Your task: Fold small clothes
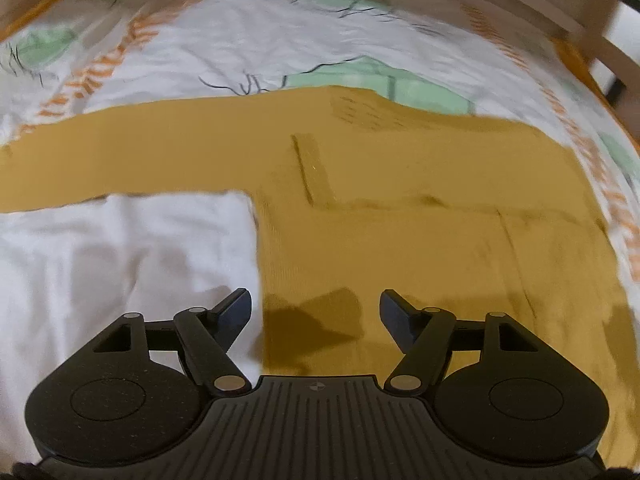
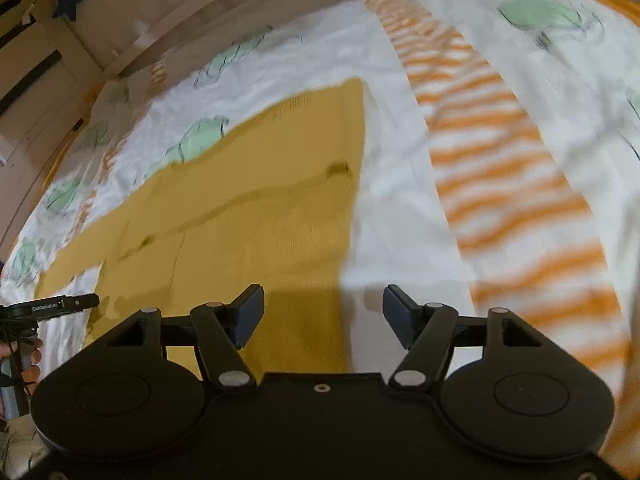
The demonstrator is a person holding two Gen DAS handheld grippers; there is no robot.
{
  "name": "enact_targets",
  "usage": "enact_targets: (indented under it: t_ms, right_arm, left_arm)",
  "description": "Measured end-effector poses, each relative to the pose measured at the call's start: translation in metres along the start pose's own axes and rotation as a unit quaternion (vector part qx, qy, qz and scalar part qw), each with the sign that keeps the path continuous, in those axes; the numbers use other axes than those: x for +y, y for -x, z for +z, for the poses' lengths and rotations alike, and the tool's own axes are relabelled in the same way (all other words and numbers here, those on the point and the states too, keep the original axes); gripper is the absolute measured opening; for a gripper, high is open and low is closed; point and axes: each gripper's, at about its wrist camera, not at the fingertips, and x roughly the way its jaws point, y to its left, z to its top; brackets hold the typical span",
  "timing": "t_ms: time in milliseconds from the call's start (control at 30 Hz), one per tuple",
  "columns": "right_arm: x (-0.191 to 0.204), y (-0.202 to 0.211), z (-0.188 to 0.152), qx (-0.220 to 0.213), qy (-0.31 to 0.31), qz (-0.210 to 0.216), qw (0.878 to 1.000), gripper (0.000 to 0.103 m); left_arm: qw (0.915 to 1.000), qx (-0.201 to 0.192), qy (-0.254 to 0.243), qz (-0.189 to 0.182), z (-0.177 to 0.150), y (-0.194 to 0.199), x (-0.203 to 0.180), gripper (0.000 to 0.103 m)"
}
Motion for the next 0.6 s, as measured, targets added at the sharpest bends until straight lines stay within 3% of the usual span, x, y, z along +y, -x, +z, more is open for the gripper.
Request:
enact_targets:
  t_ms: [167, 467, 600]
  right_arm:
    - [-0.005, 0.021, -0.039, 0.053, -0.004, -0.002, 0.999, 0.07]
    - [-0.005, 0.039, -0.082, 0.092, -0.014, 0.017, 0.996, 0.07]
    - [-0.001, 0.038, -0.089, 0.094, -0.01, 0.02, 0.995, 0.07]
  left_arm:
    - [0.9999, 0.006, -0.009, -0.006, -0.052, 0.039, 0.001, 0.069]
    - [0.9959, 0.026, 0.085, -0.019, -0.115, 0.072, 0.042, 0.069]
    - [0.9891, 0.067, 0.121, -0.049, -0.125, 0.061, 0.054, 0.069]
